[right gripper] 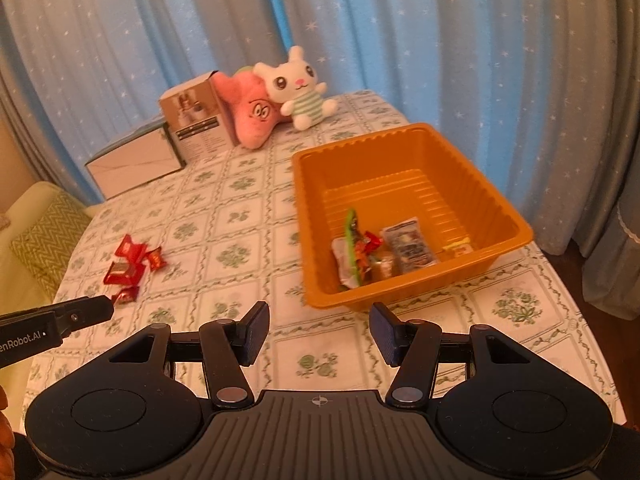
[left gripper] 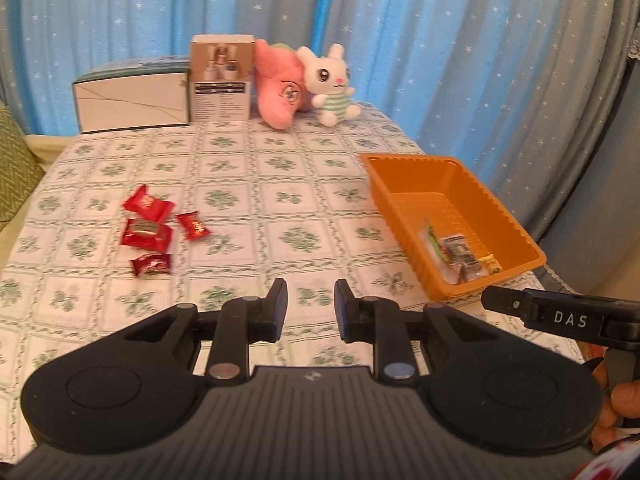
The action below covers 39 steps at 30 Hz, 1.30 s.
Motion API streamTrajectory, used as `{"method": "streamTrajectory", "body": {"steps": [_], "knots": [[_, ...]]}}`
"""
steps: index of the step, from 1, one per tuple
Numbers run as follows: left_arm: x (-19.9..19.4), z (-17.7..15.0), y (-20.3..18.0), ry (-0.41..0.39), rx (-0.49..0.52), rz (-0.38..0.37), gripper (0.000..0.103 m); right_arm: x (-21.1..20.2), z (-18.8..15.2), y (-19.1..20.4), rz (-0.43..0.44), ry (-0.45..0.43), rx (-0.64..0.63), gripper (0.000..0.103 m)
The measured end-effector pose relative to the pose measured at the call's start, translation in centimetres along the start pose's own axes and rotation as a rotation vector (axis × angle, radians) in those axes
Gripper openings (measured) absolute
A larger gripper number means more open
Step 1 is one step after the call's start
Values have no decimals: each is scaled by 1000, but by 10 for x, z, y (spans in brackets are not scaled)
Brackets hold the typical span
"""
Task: Organize snacks
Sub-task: 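Move both tools back toward the red candies on the tablecloth, then grasp a dark red candy with the left tool while the right tool grasps another red candy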
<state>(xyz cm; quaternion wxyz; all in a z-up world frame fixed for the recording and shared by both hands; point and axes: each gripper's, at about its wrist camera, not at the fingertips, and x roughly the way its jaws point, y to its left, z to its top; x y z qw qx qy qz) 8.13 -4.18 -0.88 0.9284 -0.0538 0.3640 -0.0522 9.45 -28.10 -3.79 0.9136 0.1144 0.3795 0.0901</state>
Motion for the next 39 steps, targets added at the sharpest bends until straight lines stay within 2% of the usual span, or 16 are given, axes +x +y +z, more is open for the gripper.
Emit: {"method": "streamTrajectory", "body": {"steps": [14, 22, 30, 39], "knots": [[-10, -11, 56, 10, -50, 79, 23, 18, -10, 50, 62, 35, -69, 56], [-10, -15, 79, 26, -63, 93, 25, 26, -11, 63, 65, 49, -90, 56], [-7, -13, 97, 39, -63, 97, 32, 35, -10, 78, 71, 57, -122, 56], [13, -5, 129, 57, -29, 77, 39, 62, -2, 109, 110, 64, -205, 56]]}}
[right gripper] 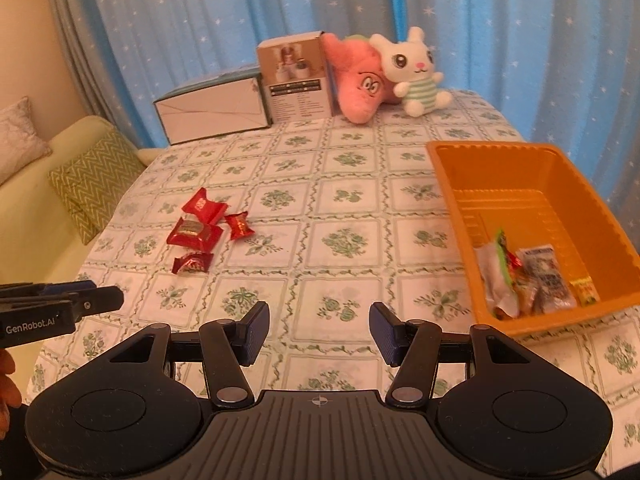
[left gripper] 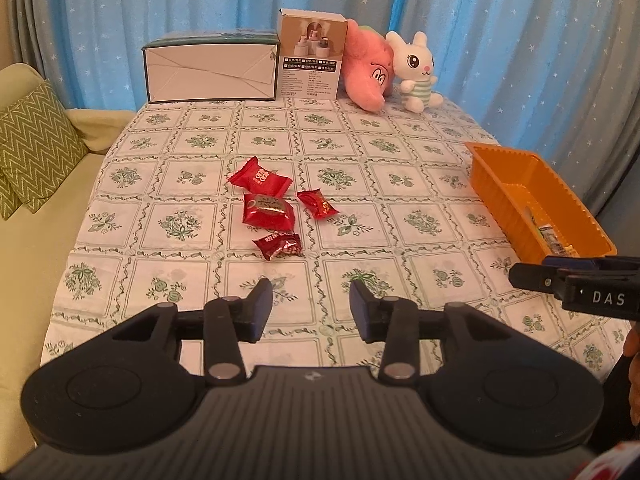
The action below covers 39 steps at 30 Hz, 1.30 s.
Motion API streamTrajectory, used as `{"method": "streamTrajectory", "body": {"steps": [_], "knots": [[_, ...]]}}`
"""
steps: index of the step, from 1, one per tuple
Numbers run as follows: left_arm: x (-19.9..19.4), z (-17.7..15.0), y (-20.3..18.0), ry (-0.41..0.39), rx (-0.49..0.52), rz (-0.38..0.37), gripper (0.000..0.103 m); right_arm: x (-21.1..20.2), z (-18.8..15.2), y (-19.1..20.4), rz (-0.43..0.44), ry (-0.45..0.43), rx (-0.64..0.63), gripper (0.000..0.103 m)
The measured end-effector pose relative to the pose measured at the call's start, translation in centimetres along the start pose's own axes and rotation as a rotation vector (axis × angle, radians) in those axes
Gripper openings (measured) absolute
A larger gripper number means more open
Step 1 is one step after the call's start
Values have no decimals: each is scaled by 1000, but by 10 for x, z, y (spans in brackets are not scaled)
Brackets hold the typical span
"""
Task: Organize snacks
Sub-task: 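Grasp a dark red candy with the left tool while the right tool grasps another red candy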
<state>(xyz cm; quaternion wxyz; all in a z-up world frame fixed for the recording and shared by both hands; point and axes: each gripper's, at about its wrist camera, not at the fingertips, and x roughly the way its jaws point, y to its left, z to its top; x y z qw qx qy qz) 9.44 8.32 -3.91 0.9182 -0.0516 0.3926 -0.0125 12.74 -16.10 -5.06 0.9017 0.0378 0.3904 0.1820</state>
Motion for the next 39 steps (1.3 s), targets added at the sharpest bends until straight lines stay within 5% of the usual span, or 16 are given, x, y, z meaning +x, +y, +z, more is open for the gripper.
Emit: {"method": "streamTrajectory", "body": {"steps": [17, 27, 39], "knots": [[105, 21, 36, 36, 242, -45, 42, 101, 19, 20, 35, 84, -83, 56], [149, 27, 35, 53, 375, -157, 45, 142, 22, 19, 36, 122, -106, 56], [147, 24, 32, 110, 280, -155, 22, 158, 30, 17, 36, 99, -99, 56]]}}
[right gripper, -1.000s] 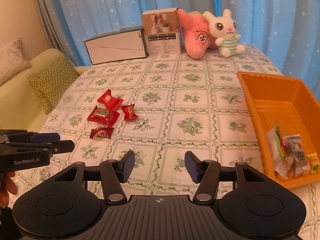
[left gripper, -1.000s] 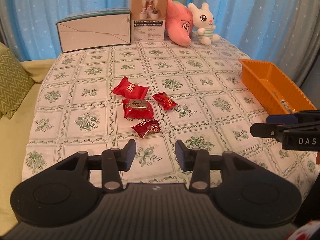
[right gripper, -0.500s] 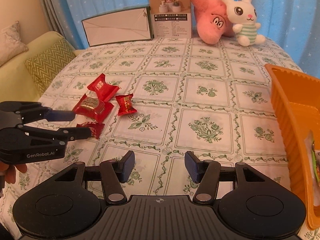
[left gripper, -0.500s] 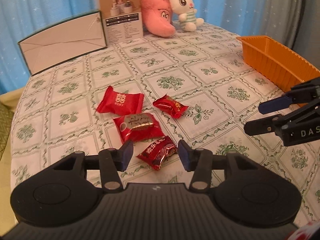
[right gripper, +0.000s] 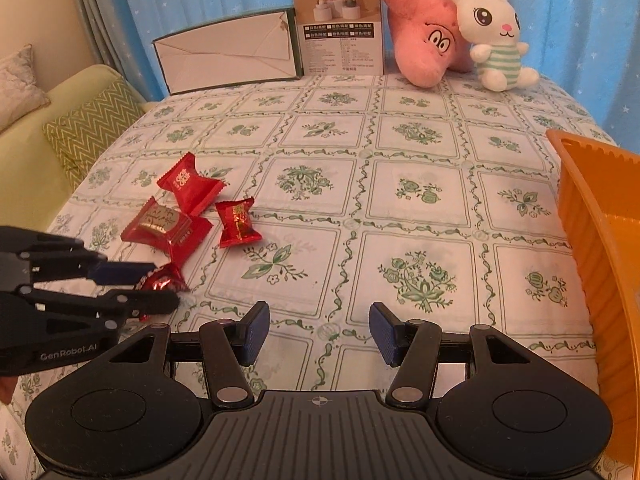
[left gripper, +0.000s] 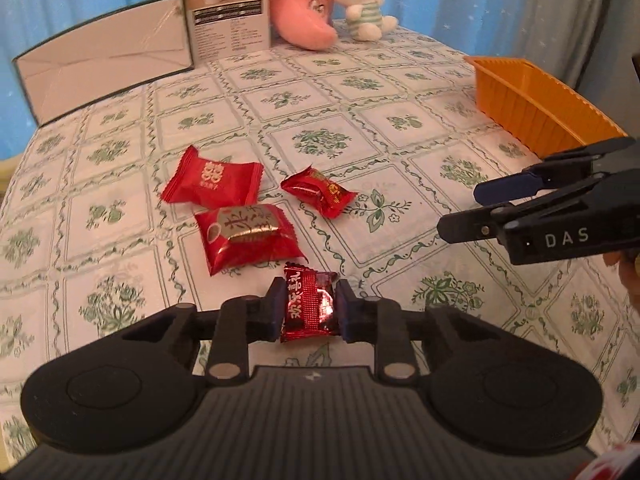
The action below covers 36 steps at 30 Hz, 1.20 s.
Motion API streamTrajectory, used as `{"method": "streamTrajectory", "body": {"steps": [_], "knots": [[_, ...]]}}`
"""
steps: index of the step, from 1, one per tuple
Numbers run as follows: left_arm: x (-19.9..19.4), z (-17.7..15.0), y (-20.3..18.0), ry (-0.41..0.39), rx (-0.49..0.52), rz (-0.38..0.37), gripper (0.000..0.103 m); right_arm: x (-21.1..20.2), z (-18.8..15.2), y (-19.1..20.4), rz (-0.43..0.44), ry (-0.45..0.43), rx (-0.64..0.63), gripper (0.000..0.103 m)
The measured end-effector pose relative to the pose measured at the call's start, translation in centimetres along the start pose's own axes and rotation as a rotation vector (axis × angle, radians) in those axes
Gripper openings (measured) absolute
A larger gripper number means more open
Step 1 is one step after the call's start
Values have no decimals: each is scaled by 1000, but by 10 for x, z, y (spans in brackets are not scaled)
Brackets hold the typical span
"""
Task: Organize snacks
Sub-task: 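Grasp a dark red candy with the left tool while the right tool grasps another red candy, then carry both red candies over the orange tray and open both tools to release them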
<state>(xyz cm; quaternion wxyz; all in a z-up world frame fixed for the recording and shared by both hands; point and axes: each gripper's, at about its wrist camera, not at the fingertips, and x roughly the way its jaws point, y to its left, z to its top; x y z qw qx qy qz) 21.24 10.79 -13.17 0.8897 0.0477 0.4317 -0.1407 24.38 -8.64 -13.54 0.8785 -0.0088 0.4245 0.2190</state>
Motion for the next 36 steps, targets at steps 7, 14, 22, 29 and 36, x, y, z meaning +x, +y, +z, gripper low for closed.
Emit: {"method": "streamTrajectory", "body": {"steps": [7, 14, 22, 29, 36], "knots": [[-14, -4, -3, -28, -117, 54, 21, 10, 18, 11, 44, -51, -54, 56], [-20, -7, 8, -67, -207, 130, 21, 38, 36, 34, 100, -75, -149, 55], [-27, -7, 20, -113, -274, 159, 21, 66, 44, 53, 90, -58, -219, 40], [-29, -8, 20, -105, -290, 147, 21, 60, 38, 50, 71, -41, -199, 23], [-41, -13, 8, -106, -314, 147, 21, 18, -1, 30, 40, -20, -103, 23]]}}
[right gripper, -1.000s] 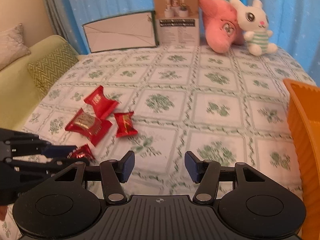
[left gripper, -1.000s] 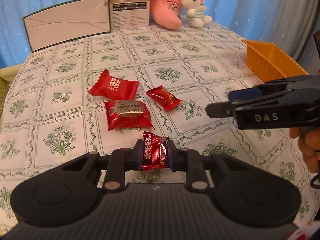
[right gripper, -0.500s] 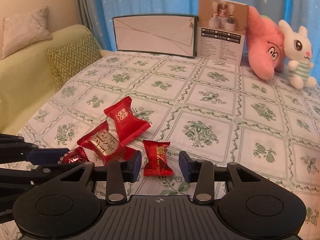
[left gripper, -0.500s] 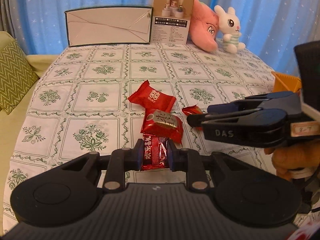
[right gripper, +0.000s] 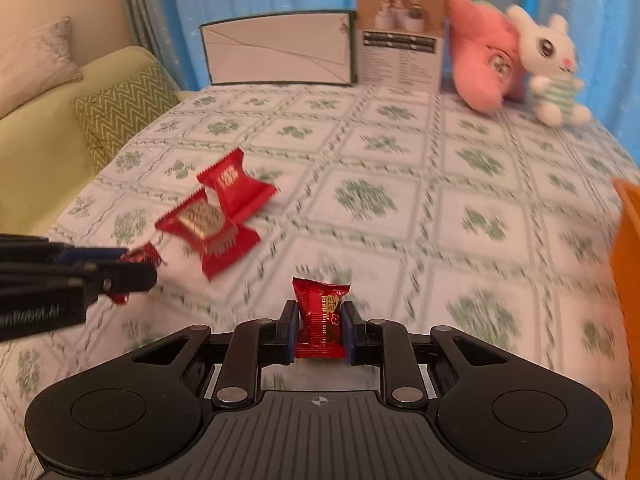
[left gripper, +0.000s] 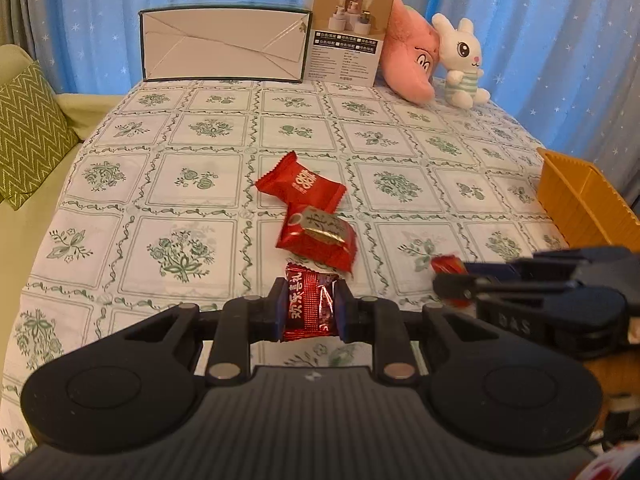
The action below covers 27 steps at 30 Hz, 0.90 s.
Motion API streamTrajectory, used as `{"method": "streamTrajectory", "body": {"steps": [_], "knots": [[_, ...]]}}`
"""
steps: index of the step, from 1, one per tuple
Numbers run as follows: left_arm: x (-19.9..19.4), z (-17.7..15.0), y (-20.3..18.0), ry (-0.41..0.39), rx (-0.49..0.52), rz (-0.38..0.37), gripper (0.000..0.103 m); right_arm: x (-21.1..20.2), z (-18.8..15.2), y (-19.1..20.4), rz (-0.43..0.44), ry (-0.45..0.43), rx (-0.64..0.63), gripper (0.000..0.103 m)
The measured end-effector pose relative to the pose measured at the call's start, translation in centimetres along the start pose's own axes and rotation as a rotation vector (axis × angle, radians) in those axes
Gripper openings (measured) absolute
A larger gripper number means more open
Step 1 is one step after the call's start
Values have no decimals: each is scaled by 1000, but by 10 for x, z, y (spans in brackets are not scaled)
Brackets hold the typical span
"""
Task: Organize snacks
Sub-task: 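Carry both red candies over the orange tray and open both tools to release them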
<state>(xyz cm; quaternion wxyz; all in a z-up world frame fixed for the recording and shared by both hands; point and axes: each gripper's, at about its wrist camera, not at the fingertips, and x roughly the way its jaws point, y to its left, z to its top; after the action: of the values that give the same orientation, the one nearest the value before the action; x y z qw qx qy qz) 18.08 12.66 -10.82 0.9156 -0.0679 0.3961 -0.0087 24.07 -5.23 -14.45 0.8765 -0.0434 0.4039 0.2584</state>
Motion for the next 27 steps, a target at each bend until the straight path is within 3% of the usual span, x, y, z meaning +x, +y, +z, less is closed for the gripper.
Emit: {"method": "streamTrajectory", "body": {"steps": [6, 14, 27], "knots": [[-22, -11, -26, -18, -29, 10, 21, -48, -27, -12, -29, 3, 92, 23], [-68, -21, -67, -54, -60, 1, 21, -123, -39, -26, -62, -57, 153, 23], [-122, -39, -137, -69, -14, -50, 21, -206, -71, -42, -112, -100, 212, 23]]}}
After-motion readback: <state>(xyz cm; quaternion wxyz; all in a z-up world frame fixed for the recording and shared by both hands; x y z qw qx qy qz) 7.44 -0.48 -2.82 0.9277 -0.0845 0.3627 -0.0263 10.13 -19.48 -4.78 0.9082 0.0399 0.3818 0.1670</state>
